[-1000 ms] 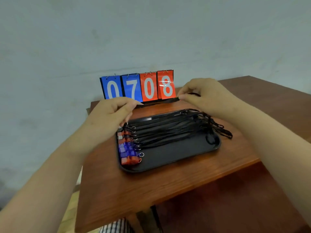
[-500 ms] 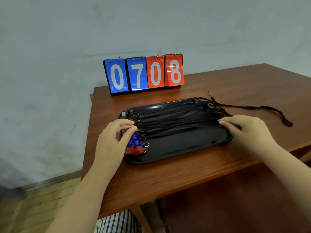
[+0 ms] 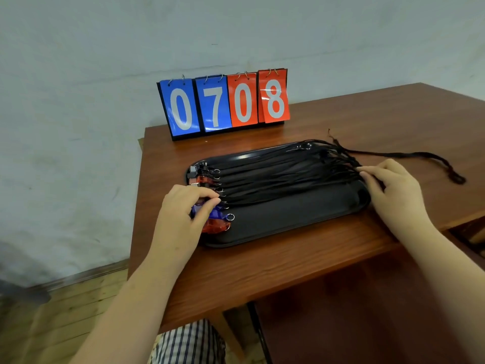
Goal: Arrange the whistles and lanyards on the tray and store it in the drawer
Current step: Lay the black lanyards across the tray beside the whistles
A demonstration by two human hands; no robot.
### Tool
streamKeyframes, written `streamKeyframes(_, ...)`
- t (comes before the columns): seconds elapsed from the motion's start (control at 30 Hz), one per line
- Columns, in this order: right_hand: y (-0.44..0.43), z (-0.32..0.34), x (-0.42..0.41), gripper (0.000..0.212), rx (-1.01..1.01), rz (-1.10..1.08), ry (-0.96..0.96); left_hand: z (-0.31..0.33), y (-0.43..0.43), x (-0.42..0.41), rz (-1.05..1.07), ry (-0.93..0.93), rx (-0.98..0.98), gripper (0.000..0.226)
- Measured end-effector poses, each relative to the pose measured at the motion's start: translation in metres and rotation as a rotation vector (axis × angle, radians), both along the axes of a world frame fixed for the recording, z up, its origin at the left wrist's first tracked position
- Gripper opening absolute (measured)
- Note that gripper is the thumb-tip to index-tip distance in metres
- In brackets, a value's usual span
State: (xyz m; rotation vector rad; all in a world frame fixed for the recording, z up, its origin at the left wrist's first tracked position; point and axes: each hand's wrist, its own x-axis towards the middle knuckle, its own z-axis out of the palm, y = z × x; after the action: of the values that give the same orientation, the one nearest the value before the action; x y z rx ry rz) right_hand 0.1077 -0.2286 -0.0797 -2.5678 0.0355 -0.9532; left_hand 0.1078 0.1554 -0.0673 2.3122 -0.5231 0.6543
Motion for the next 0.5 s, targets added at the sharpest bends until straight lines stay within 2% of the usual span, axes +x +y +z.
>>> streamKeyframes(0.17, -0.0010, 0.0025, -0.0015, 0.020, 0.041, -0.022, 0.011, -0.0019, -0.0039, -0.0032, -0.035, 0.043, -0.025, 0.015)
streamKeyframes(0.37, 0.0006, 0.0033, -0.0007, 0.018, 0.108, -0.017, 0.033, -0.0072, -0.0034, -0.0008, -0.126, 0.011, 0.088, 0.027)
streamKeyframes(0.5, 0.0025, 0.0049, -0.0012, 0.015, 0.156, -0.023, 0.055, -0.0087, -0.0027, -0.0001, -0.142, 0.014, 0.084, 0.027)
